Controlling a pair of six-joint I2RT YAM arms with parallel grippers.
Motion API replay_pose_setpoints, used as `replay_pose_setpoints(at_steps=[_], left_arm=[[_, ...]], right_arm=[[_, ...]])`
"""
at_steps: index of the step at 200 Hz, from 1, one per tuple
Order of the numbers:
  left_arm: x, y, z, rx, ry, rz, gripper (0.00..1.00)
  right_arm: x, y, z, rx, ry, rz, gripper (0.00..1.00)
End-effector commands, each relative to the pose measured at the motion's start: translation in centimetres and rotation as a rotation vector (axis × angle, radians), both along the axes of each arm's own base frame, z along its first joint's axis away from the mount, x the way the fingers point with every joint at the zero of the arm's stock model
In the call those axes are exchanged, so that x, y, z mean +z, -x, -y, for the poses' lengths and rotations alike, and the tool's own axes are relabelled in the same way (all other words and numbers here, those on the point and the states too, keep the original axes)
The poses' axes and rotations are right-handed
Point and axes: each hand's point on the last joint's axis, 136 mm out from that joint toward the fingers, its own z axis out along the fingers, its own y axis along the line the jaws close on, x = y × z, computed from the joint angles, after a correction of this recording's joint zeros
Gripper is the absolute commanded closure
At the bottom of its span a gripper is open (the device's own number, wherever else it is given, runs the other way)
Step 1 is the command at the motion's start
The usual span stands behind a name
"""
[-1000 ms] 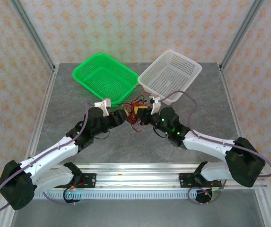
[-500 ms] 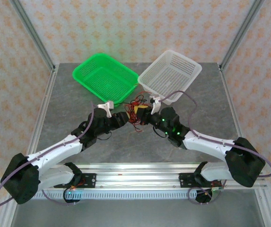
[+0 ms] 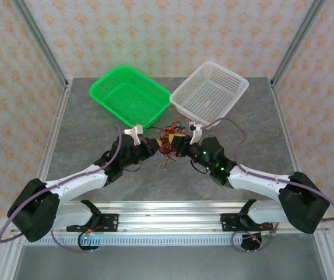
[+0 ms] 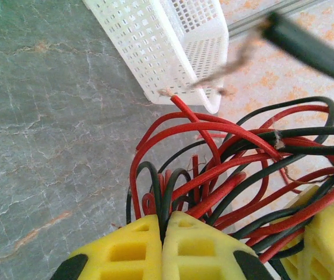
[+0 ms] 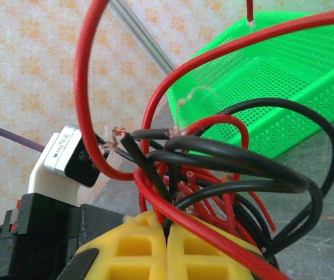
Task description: Untangle the cables
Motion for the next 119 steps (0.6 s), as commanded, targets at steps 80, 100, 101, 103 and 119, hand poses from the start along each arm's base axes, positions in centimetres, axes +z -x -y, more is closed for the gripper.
replay_pose_setpoints(at_steps=[80,100,101,103,119], left_arm=[[3.3,0.0,-3.4,0.127,-0.055,0.135,1.00],[2.7,0.2,-3.8,0.133,-0.077,0.129,1.00],[2.7,0.2,-3.8,0.133,-0.077,0.129,1.00],[2.6,0.2,-3.8,0.133,-0.077,0.128,1.00],[2.3,0.4,-3.9,0.135,-0.080,0.125,1.00]], right_arm=[[-8.6,-0.9,6.9,-0.394,0.085,-0.367,1.00],[-10.0,-1.0,8.0,-0.466,0.131,-0.422,1.00],[-10.1,-1.0,8.0,-0.469,0.134,-0.425,1.00],[-10.3,-1.0,8.0,-0.474,0.139,-0.429,1.00],[-11.3,-1.1,8.3,-0.505,0.170,-0.472,1.00]])
